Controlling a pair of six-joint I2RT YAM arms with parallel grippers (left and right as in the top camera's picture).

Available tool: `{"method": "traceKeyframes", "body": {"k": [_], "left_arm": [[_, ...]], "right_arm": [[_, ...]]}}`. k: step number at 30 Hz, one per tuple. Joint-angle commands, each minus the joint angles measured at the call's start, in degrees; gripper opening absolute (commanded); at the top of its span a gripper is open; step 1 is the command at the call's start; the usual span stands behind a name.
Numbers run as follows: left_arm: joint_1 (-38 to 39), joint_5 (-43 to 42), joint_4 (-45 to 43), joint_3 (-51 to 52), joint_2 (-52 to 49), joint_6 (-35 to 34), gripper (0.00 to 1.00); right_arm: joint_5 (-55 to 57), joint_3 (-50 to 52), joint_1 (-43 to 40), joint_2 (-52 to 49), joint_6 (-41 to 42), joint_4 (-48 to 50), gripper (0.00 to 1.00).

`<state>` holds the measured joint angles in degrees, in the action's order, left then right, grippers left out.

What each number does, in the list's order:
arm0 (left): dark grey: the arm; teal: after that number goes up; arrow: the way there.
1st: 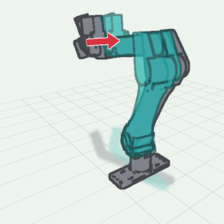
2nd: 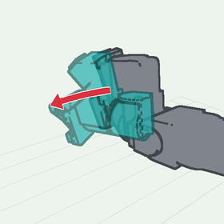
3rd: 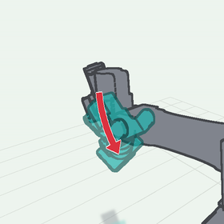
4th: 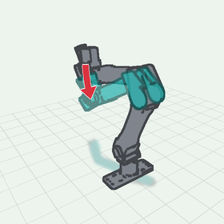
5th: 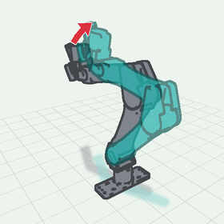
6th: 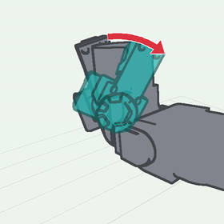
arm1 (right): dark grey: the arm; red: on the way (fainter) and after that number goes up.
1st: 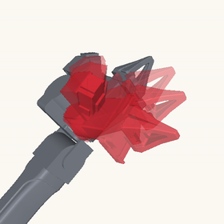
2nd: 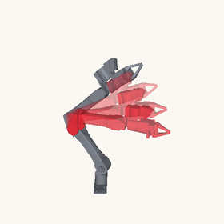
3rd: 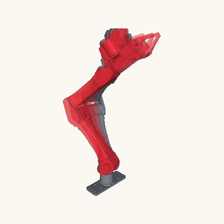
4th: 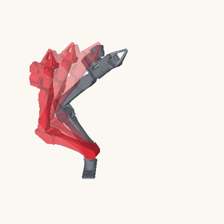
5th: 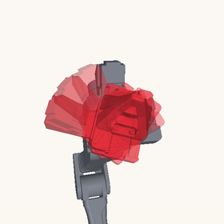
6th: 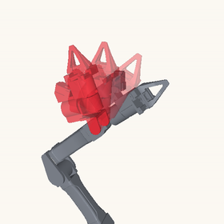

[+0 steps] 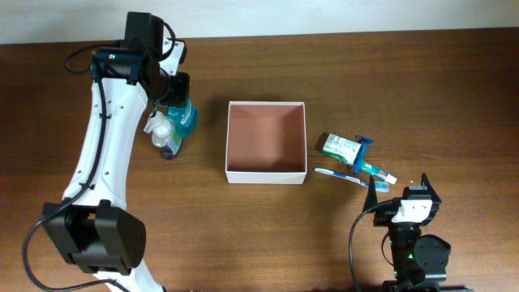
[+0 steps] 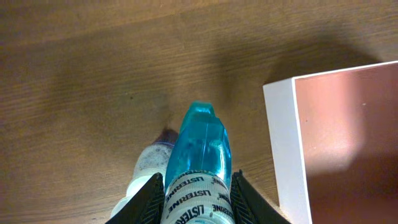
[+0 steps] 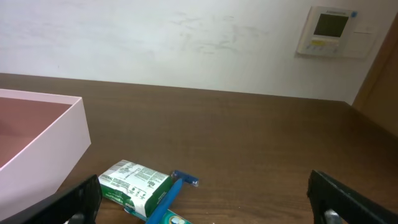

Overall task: Pack container
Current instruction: 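Lift the Listerine bottle and carry it over the box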

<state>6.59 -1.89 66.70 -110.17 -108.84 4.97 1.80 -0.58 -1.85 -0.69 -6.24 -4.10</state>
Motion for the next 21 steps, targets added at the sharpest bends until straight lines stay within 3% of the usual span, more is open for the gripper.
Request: {"method": "traceKeyframes", "body": {"k": [1,21], "left_arm": [[1.7,0.0,0.1,-2.3,4.0,0.3,0.17],[13.9,0.0,-3.7,-8.3,13.7,1.6,0.13]], "right_arm": [[-0.1,0.3,-0.4,0.4,0.0,-0.5,0.98],[-0.1,0.3,-0.4,0.4,0.0,-0.5,0.98]]}}
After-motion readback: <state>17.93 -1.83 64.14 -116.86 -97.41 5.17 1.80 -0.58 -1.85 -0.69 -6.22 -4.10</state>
